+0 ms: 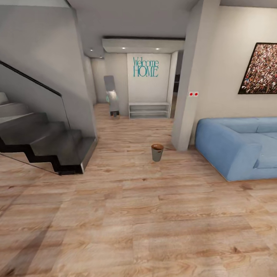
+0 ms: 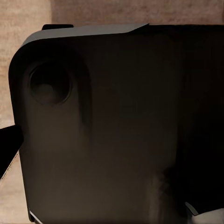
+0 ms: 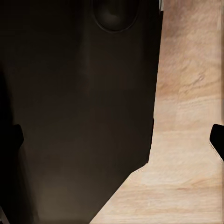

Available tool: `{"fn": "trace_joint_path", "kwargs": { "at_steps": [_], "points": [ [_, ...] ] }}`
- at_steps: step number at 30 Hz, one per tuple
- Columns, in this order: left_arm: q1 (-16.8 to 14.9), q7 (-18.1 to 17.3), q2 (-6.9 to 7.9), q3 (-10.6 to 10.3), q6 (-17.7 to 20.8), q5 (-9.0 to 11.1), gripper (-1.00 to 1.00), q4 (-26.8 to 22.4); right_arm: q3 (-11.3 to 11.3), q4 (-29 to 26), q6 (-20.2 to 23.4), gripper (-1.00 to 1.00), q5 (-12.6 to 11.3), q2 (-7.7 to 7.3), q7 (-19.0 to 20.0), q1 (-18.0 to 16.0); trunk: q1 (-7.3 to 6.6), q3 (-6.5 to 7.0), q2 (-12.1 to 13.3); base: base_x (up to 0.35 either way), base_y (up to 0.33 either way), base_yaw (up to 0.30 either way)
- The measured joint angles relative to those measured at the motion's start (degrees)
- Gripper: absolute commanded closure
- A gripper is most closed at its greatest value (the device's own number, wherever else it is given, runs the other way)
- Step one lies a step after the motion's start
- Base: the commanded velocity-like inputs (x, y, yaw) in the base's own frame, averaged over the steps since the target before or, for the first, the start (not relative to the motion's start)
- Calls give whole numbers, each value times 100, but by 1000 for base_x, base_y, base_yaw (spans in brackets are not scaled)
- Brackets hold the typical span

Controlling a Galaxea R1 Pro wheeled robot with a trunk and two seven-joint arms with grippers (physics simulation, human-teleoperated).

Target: Put the three can of soda from the living room inside the tash can in the kitchen.

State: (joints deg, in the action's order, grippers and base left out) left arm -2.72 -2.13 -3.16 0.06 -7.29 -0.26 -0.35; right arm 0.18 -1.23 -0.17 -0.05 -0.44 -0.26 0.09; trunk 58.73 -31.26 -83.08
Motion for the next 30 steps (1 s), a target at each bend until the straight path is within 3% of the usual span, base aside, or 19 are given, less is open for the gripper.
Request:
{"fn": "trace_joint_path", "kwargs": {
  "at_steps": [30],
  "points": [
    [0, 2, -43, -6, 0, 0, -100, 0, 0, 0, 0, -100, -3, 0, 0, 0, 0, 0, 0, 343, -11, 0]
  ]
}}
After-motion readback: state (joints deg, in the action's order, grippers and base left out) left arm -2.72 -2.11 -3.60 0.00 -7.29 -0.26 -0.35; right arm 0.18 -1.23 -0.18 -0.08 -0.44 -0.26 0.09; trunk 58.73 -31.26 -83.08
